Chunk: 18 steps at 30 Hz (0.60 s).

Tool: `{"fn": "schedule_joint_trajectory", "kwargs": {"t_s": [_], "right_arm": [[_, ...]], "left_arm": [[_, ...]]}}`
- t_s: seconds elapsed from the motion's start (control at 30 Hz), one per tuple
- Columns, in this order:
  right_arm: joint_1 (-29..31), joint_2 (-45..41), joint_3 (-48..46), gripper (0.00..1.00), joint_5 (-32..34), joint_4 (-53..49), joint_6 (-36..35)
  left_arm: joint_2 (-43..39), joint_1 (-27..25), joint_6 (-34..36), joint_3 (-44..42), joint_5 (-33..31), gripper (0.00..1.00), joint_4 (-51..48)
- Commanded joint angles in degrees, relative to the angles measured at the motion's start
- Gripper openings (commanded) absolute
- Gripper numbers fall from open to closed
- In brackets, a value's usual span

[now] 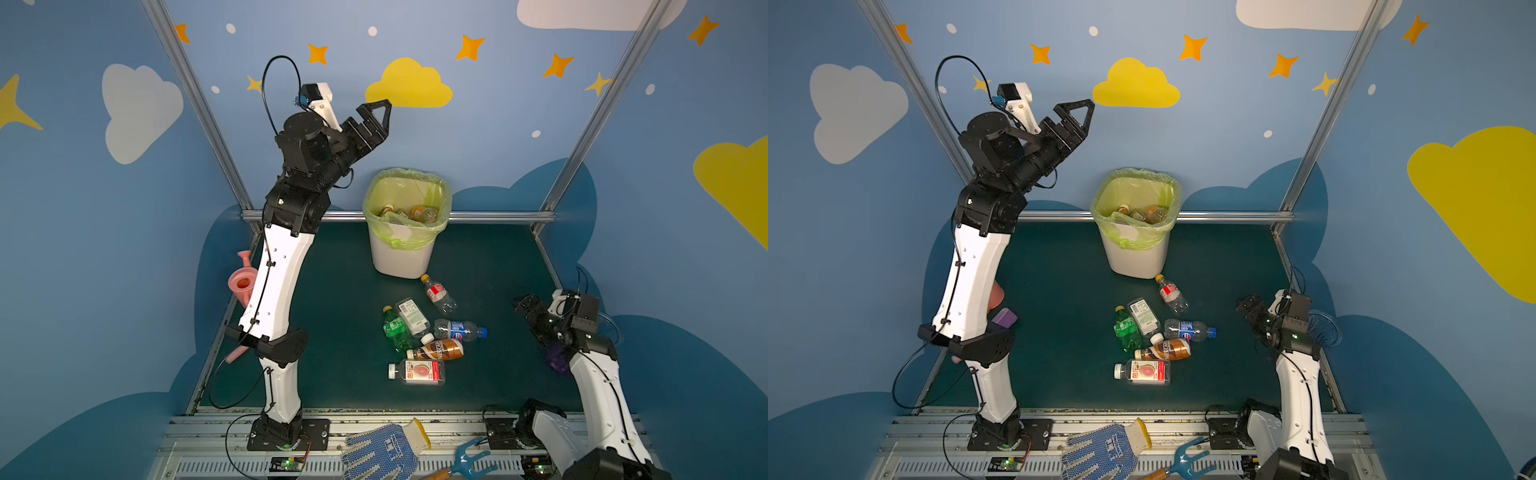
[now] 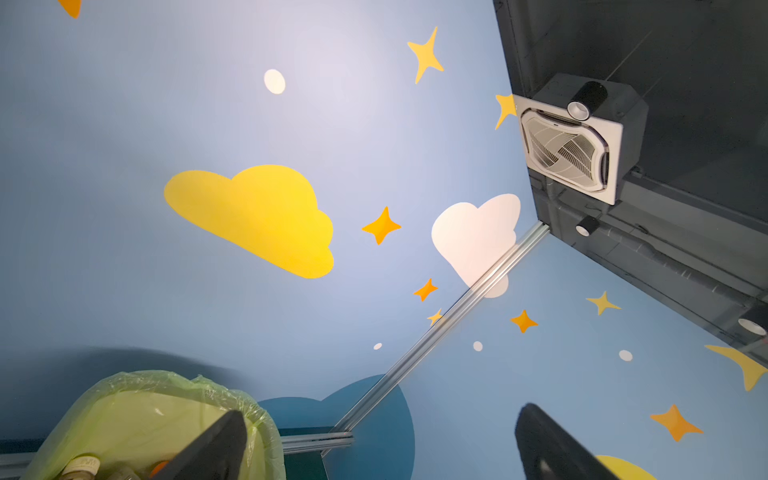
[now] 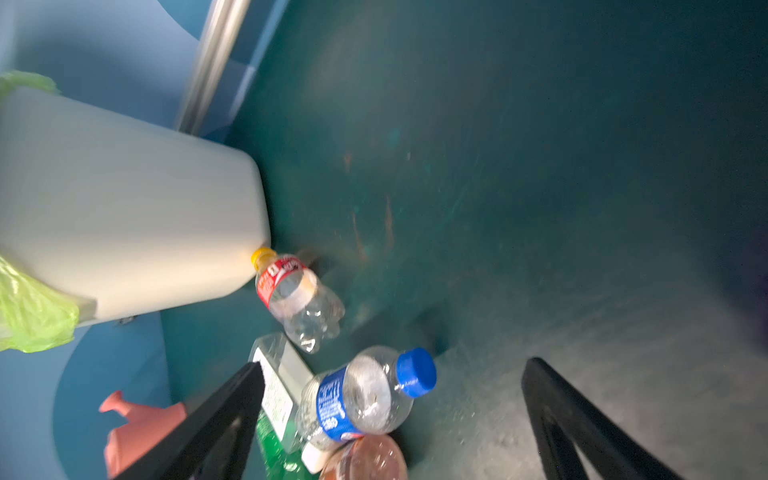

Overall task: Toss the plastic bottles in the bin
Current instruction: 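Lift the orange-labelled bottle with the left gripper and drop it into the bin, then lower the left gripper onto the pink-labelled juice bottle beside the coffee bottle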

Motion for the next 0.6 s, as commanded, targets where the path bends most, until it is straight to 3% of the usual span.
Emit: {"fn": "schedule_joint_trajectory", "kwargs": {"t_s": [0.0,0.17,0.23,0.4,0.57], "right_arm": [[4.3,-0.8,-1.8,0.96,-2.5,-1.2,5.2],[14.1,-2.1,-5.5,0.96,1.8,-0.7,12.7],[17.1,-2.9,-7.1,0.96,3.5,0.2,14.9],[20.4,-5.5,-9.2,0.96,7.5,0.3,16.9],[20.3,-8.4,-9.4,0.98,11.1,0.2,16.2]], "left_arm": [[3.4,0.0,1.9,-2.0,1.1,1.00,-3.8],[-1.6,-0.2,4.9,-8.8,0.1,1.00,-8.0],[-6.6,-0.6,6.9,-17.5,-0.7,1.00,-6.5],[-23.3,-4.1,11.6,-48.9,-5.0,1.00,5.8],[-33.6,-11.2,22.0,-66.2,-7.8,1.00,4.6]]}}
